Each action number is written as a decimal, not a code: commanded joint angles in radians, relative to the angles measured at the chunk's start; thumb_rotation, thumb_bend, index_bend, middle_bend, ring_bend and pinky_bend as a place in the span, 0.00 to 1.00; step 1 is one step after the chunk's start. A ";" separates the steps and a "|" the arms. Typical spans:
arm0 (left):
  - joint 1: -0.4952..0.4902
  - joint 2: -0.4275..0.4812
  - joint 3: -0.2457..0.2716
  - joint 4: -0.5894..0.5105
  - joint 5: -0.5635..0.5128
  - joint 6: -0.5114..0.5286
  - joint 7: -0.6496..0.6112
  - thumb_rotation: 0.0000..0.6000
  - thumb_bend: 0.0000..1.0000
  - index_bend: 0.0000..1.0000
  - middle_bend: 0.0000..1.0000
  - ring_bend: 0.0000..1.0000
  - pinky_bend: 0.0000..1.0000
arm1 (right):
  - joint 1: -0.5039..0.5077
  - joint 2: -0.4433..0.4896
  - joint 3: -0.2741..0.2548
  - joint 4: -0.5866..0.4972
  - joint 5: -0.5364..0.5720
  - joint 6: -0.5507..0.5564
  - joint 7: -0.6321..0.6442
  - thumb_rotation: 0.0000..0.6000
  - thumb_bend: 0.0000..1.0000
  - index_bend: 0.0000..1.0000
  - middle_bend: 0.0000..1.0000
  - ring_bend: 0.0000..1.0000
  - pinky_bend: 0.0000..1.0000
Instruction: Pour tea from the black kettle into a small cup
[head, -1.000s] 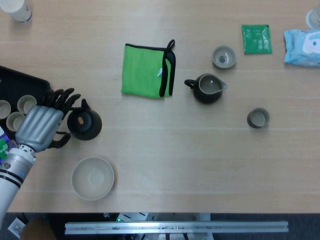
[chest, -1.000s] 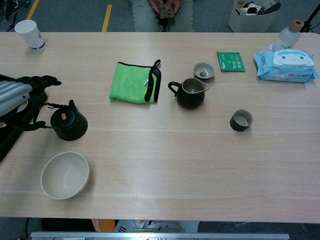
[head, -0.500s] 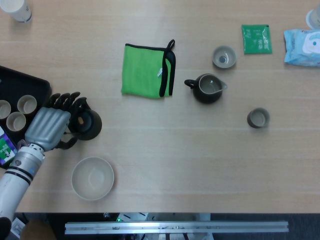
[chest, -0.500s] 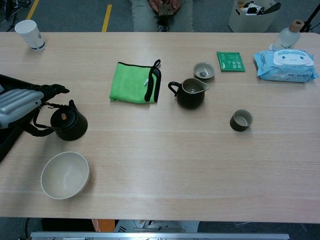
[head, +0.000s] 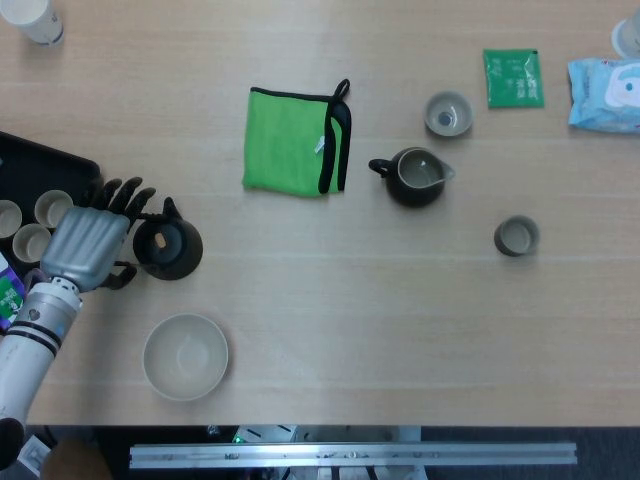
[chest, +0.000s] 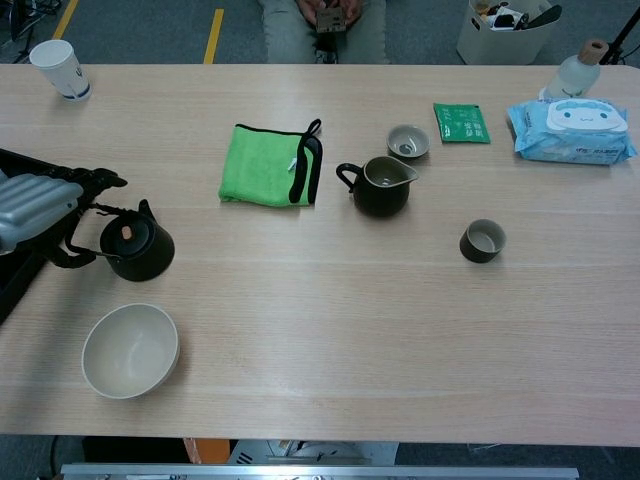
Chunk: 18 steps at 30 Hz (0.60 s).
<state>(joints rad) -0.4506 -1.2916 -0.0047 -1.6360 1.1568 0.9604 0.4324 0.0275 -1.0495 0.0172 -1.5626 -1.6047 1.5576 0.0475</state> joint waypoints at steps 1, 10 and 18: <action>-0.007 0.002 -0.004 0.011 -0.009 0.001 0.005 1.00 0.26 0.00 0.00 0.00 0.03 | 0.000 0.000 0.000 -0.001 0.000 0.000 -0.002 1.00 0.09 0.37 0.38 0.28 0.37; -0.038 -0.017 -0.027 0.077 -0.061 -0.012 0.018 1.00 0.26 0.00 0.00 0.00 0.03 | -0.006 0.000 -0.001 -0.007 0.002 0.004 -0.008 1.00 0.09 0.37 0.38 0.28 0.37; -0.052 -0.007 -0.042 0.082 -0.111 -0.009 0.032 1.00 0.26 0.00 0.00 0.00 0.03 | -0.009 -0.001 -0.001 -0.003 0.003 0.008 0.000 1.00 0.09 0.37 0.38 0.28 0.37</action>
<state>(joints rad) -0.4993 -1.3141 -0.0482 -1.5350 1.0585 0.9547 0.4546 0.0184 -1.0501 0.0165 -1.5663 -1.6017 1.5652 0.0473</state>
